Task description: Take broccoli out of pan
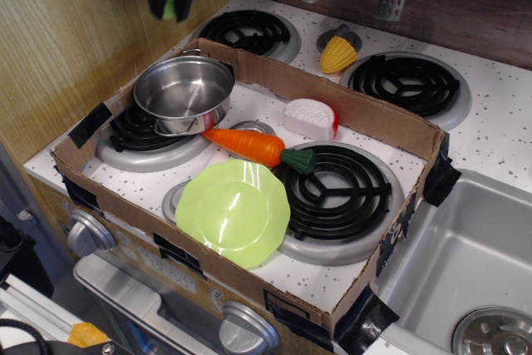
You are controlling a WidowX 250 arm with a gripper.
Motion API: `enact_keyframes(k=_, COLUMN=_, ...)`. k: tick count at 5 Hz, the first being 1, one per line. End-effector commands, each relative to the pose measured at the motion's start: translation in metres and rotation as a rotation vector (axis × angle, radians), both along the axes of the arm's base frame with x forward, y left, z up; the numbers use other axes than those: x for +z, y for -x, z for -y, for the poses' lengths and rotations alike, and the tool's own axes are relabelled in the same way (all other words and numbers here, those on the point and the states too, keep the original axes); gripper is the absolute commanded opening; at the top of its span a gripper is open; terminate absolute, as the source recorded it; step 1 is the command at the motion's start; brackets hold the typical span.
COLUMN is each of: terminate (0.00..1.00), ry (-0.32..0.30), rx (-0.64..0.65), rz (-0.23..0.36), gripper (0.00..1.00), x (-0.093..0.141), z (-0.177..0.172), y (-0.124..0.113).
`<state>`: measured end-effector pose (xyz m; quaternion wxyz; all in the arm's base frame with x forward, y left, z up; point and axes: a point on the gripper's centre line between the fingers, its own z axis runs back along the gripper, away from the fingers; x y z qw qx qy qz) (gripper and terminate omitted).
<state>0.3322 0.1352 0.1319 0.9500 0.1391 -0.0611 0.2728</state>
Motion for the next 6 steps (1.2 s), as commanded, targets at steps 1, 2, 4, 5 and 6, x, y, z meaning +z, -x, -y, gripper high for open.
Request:
enact_keyframes(k=1, terminate=0.0, ry=0.1, rx=0.116, rz=0.052, gripper=0.0, x=0.041, z=0.085, y=0.011)
enact_keyframes(k=2, terminate=0.0, ry=0.14, rx=0.129, rz=0.072, gripper=0.0, x=0.025, z=0.125, y=0.018)
enact_keyframes(k=4, terminate=0.0, ry=0.236, rx=0.147, rz=0.103, gripper=0.0, x=-0.01, z=0.171, y=0.025)
enact_keyframes(k=5, terminate=0.0, ry=0.3, rx=0.158, rz=0.125, gripper=0.0, x=-0.03, z=0.183, y=0.025)
enact_keyframes(k=6, terminate=0.0, ry=0.361, rx=0.154, rz=0.134, gripper=0.0, x=-0.05, z=0.191, y=0.026)
